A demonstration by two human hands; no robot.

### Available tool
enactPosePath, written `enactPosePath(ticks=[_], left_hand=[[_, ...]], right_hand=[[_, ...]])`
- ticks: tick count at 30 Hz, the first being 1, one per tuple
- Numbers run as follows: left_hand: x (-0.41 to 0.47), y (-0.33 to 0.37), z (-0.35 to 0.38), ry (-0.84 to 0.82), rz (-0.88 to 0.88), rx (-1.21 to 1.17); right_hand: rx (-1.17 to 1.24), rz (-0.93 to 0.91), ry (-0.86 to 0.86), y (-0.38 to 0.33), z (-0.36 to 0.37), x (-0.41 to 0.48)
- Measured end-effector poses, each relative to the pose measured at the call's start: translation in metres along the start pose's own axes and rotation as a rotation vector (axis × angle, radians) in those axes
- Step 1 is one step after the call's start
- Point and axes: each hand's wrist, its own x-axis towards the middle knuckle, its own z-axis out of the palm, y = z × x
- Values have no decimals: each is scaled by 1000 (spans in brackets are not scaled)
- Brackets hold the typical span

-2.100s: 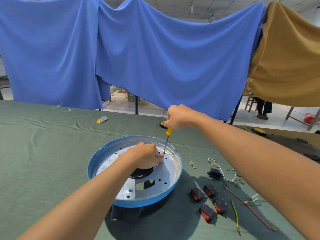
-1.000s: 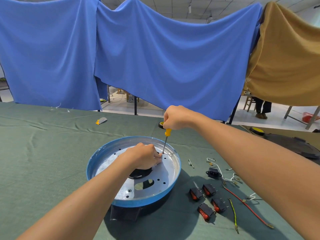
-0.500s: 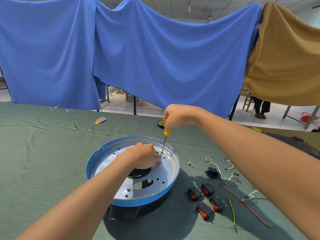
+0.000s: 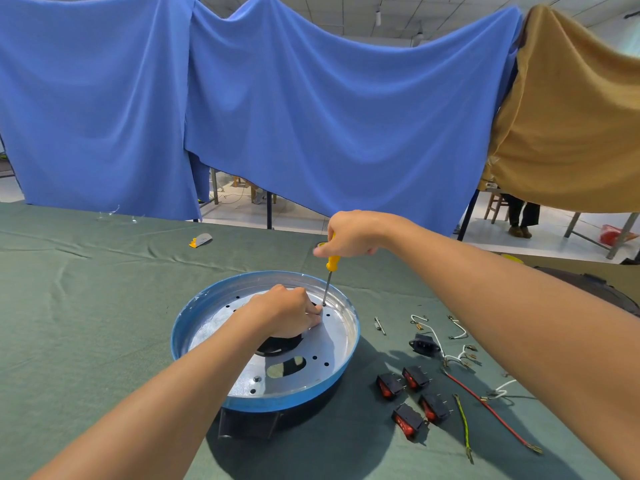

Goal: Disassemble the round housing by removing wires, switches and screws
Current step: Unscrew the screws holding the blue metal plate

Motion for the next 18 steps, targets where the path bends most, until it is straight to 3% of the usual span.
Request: enactPosePath(ticks=[4, 11, 18], left_hand=[[-1, 0, 0, -1, 8, 6], [1, 0, 0, 6, 3, 1], [0, 0, 0, 1, 5, 9]], right_hand=[[-34, 21, 102, 1, 8, 3], [56, 23, 3, -1, 1, 2], [37, 28, 118, -2, 10, 5]])
